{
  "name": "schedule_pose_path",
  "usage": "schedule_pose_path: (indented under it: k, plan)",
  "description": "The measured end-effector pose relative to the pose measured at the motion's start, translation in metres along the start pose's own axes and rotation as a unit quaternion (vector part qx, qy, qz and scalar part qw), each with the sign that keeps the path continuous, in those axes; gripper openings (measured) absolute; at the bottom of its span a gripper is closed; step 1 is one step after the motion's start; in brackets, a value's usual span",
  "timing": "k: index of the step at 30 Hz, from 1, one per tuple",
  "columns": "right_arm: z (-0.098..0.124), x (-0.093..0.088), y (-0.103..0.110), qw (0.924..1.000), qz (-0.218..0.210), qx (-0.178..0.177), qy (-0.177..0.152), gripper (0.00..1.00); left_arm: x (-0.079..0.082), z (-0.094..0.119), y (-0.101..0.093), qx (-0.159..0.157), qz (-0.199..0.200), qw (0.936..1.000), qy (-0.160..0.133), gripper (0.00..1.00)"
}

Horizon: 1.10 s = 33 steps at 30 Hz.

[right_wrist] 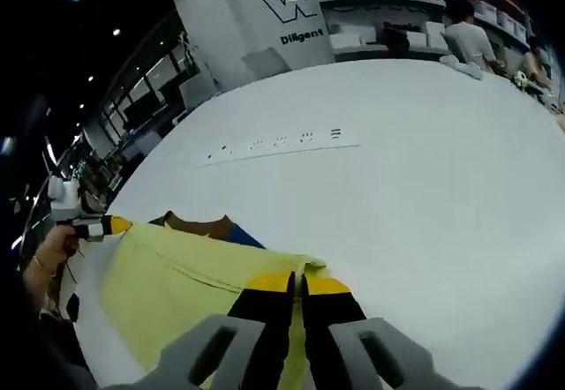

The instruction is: Fold the garment on the visible template until the final outline fits inside the template.

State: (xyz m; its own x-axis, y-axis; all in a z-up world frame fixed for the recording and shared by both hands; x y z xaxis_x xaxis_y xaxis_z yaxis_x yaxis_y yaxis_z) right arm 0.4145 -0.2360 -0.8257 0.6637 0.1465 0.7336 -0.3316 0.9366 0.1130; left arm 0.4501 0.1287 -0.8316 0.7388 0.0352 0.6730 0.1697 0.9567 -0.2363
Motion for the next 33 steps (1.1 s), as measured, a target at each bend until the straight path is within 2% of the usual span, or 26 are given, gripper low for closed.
schedule_pose_path:
  k: [1, 3, 4, 5, 8, 9, 12, 14, 15, 18, 19, 20, 21, 22, 23, 24, 25, 27, 28, 30, 33]
  plan:
    - [0.003, 0.004, 0.002, 0.9999, 0.011, 0.0, -0.01, 0.01, 0.002, 0.003, -0.002, -0.005, -0.006, 0.9999, -0.008, 0.23]
    - [0.007, 0.01, 0.007, 0.9992, 0.031, 0.006, -0.025, 0.1, 0.005, 0.008, -0.006, -0.02, -0.017, 0.9996, -0.014, 0.32]
    - [0.008, 0.01, 0.009, 0.999, 0.037, 0.008, -0.025, 0.15, 0.013, 0.004, -0.006, -0.033, -0.035, 0.9986, -0.023, 0.35]
    - [0.01, 0.012, 0.012, 0.9977, 0.06, 0.015, -0.027, 0.22, 0.014, 0.005, -0.008, -0.038, -0.047, 0.9979, -0.024, 0.38]
    - [0.013, 0.012, 0.02, 0.9929, 0.113, 0.022, -0.031, 0.37, 0.015, 0.009, -0.011, -0.043, -0.083, 0.995, -0.034, 0.51]
    - [0.014, 0.011, 0.022, 0.9911, 0.128, 0.023, -0.029, 0.4, 0.012, 0.012, -0.013, -0.048, -0.109, 0.9925, -0.029, 0.53]
    - [0.016, 0.004, 0.025, 0.9829, 0.184, 0.013, -0.005, 0.43, 0.009, 0.014, -0.014, -0.045, -0.168, 0.9842, -0.035, 0.57]
    - [0.016, 0.0, 0.026, 0.9757, 0.219, 0.003, 0.006, 0.43, 0.003, 0.015, -0.016, -0.049, -0.195, 0.9793, -0.027, 0.63]
    - [0.016, -0.001, 0.026, 0.975, 0.222, 0.004, 0.006, 0.43, 0.001, 0.014, -0.017, -0.05, -0.205, 0.9773, -0.023, 0.64]
    - [0.015, -0.004, 0.027, 0.9712, 0.238, 0.005, 0.009, 0.43, 0.001, 0.014, -0.016, -0.042, -0.251, 0.9668, -0.024, 0.61]
    - [0.015, -0.003, 0.025, 0.9643, 0.265, 0.001, 0.01, 0.42, 0.002, 0.014, -0.014, -0.035, -0.273, 0.961, -0.026, 0.58]
    - [0.014, -0.003, 0.023, 0.9582, 0.286, -0.006, 0.012, 0.41, 0.002, 0.014, -0.014, -0.033, -0.281, 0.9589, -0.026, 0.56]
    - [0.015, -0.004, 0.022, 0.9522, 0.305, -0.01, 0.017, 0.41, 0.003, 0.013, -0.012, -0.024, -0.301, 0.9527, -0.03, 0.54]
    - [0.015, -0.004, 0.022, 0.9496, 0.313, -0.013, 0.018, 0.4, 0.002, 0.013, -0.013, -0.025, -0.321, 0.9463, -0.027, 0.51]
    - [0.015, -0.003, 0.021, 0.9435, 0.33, -0.018, 0.018, 0.39, 0.002, 0.013, -0.015, -0.028, -0.334, 0.9415, -0.031, 0.48]
    - [0.015, -0.002, 0.022, 0.9318, 0.362, -0.019, 0.017, 0.38, 0.002, 0.013, -0.015, -0.028, -0.343, 0.9383, -0.031, 0.45]
    - [0.015, -0.003, 0.022, 0.9236, 0.382, -0.02, 0.019, 0.35, 0.001, 0.013, -0.015, -0.027, -0.352, 0.9352, -0.028, 0.42]
    - [0.013, -0.005, 0.022, 0.9134, 0.406, -0.019, 0.027, 0.32, 0.0, 0.012, -0.015, -0.025, -0.359, 0.9326, -0.026, 0.37]
    - [0.012, -0.007, 0.022, 0.9114, 0.41, -0.02, 0.032, 0.3, -0.001, 0.012, -0.015, -0.025, -0.359, 0.9327, -0.024, 0.36]
    - [0.01, -0.008, 0.021, 0.9117, 0.409, -0.016, 0.032, 0.28, -0.003, 0.011, -0.016, -0.028, -0.347, 0.9373, -0.018, 0.32]
    - [0.008, -0.006, 0.015, 0.9092, 0.414, -0.02, 0.036, 0.22, -0.004, 0.009, -0.015, -0.026, -0.346, 0.9379, -0.014, 0.23]
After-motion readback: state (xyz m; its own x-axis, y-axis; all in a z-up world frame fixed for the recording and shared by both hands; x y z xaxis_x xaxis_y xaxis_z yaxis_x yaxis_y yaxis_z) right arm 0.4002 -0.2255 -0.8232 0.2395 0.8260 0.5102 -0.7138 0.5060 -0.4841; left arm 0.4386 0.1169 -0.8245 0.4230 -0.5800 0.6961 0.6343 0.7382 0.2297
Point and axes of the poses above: the point that each gripper's makers call its tool centre point, and the gripper's own axes: z roughly backward along the fingers, y roughly to its left, x roughly out of its top, the point moved 3 cm from there along z, roughly backward along the fingers, and after that the axes turned 11 degrees about z, right-handed, at the moved point
